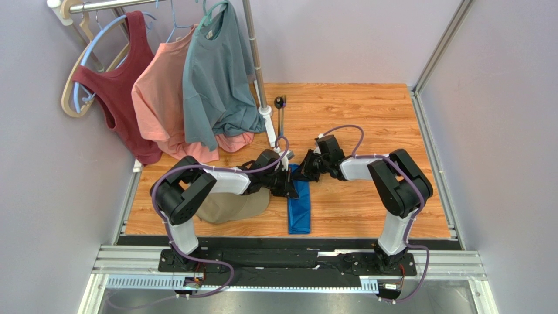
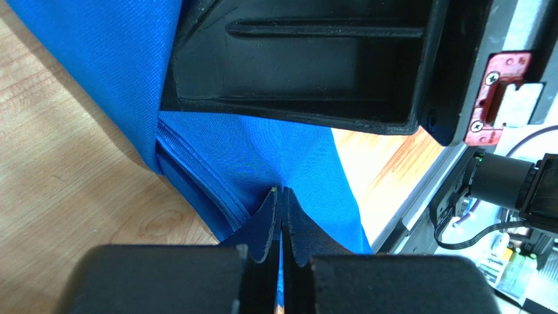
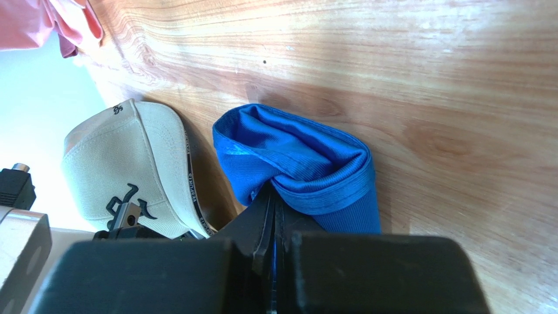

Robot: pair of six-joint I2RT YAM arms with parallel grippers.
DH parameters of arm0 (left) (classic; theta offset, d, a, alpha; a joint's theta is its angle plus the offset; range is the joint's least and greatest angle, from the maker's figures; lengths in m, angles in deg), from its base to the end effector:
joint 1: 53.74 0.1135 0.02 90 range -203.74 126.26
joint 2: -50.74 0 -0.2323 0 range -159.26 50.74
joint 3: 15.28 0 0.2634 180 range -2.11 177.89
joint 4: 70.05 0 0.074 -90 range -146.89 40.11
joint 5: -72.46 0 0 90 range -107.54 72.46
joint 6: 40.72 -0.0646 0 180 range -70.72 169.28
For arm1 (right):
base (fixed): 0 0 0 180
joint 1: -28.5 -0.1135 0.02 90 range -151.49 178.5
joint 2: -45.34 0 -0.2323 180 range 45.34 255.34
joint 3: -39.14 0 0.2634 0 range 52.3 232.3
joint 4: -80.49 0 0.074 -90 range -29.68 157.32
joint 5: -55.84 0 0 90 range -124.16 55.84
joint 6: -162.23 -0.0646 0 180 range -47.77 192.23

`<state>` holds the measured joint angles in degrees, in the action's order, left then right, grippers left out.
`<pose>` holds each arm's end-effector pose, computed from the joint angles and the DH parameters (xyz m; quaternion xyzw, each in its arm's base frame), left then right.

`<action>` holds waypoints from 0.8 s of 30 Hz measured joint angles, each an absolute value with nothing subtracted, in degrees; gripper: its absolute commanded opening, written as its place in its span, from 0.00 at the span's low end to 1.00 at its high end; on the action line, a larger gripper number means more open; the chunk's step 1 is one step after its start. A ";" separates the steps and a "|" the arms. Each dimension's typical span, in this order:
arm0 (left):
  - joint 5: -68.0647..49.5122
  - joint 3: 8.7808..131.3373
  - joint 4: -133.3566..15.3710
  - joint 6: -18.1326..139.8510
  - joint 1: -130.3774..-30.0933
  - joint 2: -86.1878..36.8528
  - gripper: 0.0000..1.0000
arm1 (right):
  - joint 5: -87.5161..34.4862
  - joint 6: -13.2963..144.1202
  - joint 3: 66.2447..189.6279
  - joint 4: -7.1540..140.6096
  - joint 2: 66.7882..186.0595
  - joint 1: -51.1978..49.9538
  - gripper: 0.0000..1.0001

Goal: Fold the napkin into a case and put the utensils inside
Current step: Stuff the top corner of the smaller-rectangle-folded napkin into the folded napkin.

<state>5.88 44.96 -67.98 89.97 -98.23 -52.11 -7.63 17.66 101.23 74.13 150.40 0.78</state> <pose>0.2390 -0.2708 0.0679 0.1081 0.9005 -0.3932 0.1510 0.3044 0.1925 0.0583 0.1343 0.9062 0.3846 0.1131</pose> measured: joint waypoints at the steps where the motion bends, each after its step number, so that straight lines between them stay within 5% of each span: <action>1: 5.82 44.96 -68.03 89.97 -98.25 -52.11 0.00 | -7.50 17.60 101.23 74.46 150.49 0.78 0.00; 6: 5.75 44.98 -68.03 89.97 -98.29 -52.11 0.00 | -7.65 17.40 101.23 74.98 150.55 0.93 0.00; 9: 5.79 44.98 -68.05 89.92 -98.29 -52.02 0.16 | -6.71 16.79 101.23 76.23 151.47 1.37 0.00; 11: 5.23 45.02 -66.87 89.42 -98.33 -51.34 0.41 | -5.69 16.31 101.21 77.43 152.10 1.68 0.00; 12: 4.68 45.24 -64.97 89.03 -98.33 -50.30 0.43 | -5.42 16.09 101.19 77.98 152.37 1.72 0.00; 15: 2.43 46.69 -56.70 86.14 -97.74 -45.27 0.39 | -5.14 16.09 101.10 79.60 152.85 1.72 0.00; 16: 1.47 48.13 -53.36 84.87 -97.40 -43.39 0.26 | -5.03 16.09 101.10 79.99 152.98 1.74 0.00; 18: -0.74 52.13 -48.22 82.56 -96.21 -41.12 0.16 | -5.01 16.11 101.10 80.23 153.04 1.76 0.00; 24: -6.25 63.47 -42.65 73.01 -92.67 -42.65 0.19 | -4.07 16.11 101.12 81.04 153.61 1.98 0.00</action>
<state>-6.25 63.47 -42.65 73.01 -92.67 -42.65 -4.07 16.11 101.12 81.04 153.61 1.98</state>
